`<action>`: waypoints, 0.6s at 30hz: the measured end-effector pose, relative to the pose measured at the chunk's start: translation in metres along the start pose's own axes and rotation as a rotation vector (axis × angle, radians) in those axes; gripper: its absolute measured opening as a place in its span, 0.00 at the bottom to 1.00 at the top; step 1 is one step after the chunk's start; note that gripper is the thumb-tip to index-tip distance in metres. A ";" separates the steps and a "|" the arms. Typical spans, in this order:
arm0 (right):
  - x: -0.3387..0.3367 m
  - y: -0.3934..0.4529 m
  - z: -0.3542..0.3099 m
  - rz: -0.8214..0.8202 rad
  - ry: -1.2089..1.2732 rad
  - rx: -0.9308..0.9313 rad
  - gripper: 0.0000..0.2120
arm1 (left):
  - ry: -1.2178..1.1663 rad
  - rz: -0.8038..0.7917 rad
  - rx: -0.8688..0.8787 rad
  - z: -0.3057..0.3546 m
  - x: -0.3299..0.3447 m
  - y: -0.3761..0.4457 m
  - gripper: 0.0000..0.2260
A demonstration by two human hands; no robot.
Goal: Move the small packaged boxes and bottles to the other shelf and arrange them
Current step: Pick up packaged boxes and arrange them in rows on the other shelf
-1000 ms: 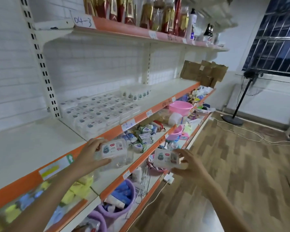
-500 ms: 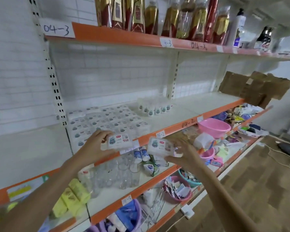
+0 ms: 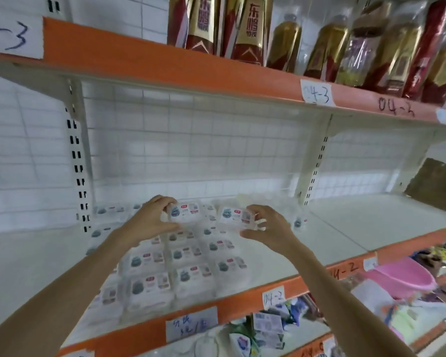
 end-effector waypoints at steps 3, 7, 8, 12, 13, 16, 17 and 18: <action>0.011 0.044 0.017 -0.057 0.013 0.000 0.31 | 0.099 -0.016 -0.070 -0.012 0.004 0.030 0.29; 0.026 0.098 0.035 -0.138 0.006 -0.003 0.31 | 0.400 -0.084 -0.136 -0.020 0.010 0.060 0.30; 0.030 0.106 0.038 -0.154 0.003 -0.004 0.31 | 0.441 -0.100 -0.147 -0.022 0.012 0.063 0.30; 0.045 0.147 0.050 -0.288 -0.012 -0.051 0.32 | 0.521 -0.117 -0.241 -0.036 0.022 0.072 0.31; 0.050 0.156 0.053 -0.321 -0.012 -0.061 0.32 | 0.531 -0.104 -0.261 -0.039 0.023 0.072 0.31; 0.065 0.176 0.057 -0.408 -0.009 -0.094 0.33 | 0.551 -0.036 -0.278 -0.046 0.025 0.068 0.29; 0.069 0.180 0.058 -0.425 -0.002 -0.106 0.33 | 0.557 -0.023 -0.274 -0.047 0.026 0.067 0.27; 0.074 0.183 0.059 -0.435 0.009 -0.111 0.32 | 0.557 -0.011 -0.273 -0.047 0.027 0.065 0.26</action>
Point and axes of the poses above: each hand's wrist, its own y-axis towards the middle knuckle, its own x-axis out of the palm, z = x × y, the point moved 1 cm from there along y, towards the middle knuckle, and after that the axes turned 3 degrees about -z, right-handed, at the moved point
